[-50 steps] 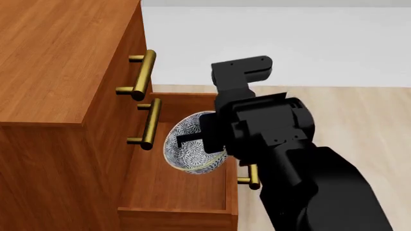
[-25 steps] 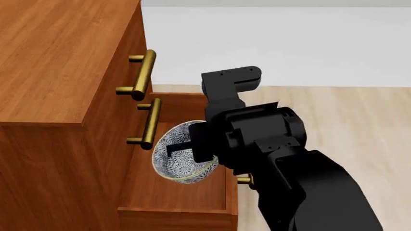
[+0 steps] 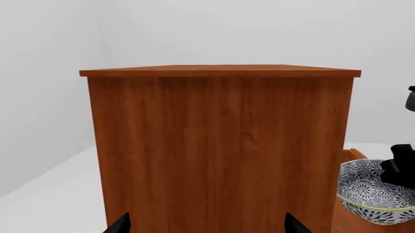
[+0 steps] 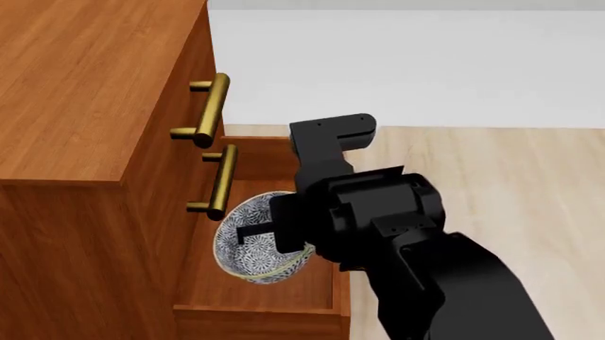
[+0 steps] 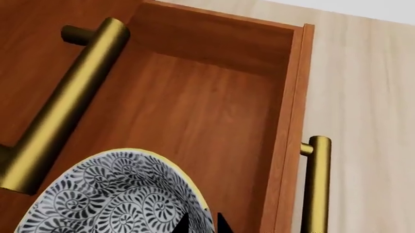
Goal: Put the bowl in the bottom drawer of the cabinet.
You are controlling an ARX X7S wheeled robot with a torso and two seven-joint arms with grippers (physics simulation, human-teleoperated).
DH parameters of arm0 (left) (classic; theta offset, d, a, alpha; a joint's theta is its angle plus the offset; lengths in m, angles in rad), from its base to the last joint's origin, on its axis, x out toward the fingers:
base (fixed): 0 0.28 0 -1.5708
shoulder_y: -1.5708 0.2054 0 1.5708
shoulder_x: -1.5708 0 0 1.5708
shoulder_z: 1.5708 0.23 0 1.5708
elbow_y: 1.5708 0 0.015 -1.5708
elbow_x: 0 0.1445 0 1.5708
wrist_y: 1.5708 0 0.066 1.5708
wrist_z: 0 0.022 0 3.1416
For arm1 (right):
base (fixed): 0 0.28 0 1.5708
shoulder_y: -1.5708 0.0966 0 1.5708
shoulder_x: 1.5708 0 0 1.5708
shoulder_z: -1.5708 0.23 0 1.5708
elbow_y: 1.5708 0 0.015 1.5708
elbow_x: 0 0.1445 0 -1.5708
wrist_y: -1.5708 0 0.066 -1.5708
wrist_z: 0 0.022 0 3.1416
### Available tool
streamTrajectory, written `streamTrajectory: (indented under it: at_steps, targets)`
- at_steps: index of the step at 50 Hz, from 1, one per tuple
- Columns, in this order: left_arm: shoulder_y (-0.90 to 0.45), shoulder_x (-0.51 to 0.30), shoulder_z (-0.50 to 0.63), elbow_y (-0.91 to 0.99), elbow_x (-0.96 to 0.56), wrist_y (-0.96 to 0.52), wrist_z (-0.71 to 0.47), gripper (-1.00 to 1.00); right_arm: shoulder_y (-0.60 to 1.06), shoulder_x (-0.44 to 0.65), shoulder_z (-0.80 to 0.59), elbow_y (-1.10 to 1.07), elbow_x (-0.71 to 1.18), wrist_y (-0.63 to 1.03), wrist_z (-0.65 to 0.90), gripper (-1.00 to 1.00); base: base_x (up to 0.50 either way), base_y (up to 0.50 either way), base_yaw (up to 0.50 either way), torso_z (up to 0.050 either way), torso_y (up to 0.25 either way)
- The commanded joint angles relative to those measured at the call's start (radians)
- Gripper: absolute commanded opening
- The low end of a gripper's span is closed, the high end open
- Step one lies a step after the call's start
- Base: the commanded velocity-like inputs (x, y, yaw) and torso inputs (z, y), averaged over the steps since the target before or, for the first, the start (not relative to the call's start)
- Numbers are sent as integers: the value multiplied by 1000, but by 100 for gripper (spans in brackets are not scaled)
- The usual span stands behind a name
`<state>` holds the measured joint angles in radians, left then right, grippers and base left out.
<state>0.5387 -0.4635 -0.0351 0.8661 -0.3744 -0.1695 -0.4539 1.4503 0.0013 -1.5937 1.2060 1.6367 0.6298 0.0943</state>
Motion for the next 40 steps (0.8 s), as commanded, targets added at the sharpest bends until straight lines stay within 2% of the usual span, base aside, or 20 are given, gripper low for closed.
streamTrajectory:
  at_steps: [1, 40]
  targets:
    - [2, -3, -2, 1, -3, 2, -4, 100, -11, -1, 10, -5, 10, -12, -25, -100, 0, 0, 0, 0, 0]
    - [2, -13, -11, -3, -22, 9, -13, 100, -61, -1, 0, 24, 34, -40, -62, -100, 0, 0, 0, 0, 0]
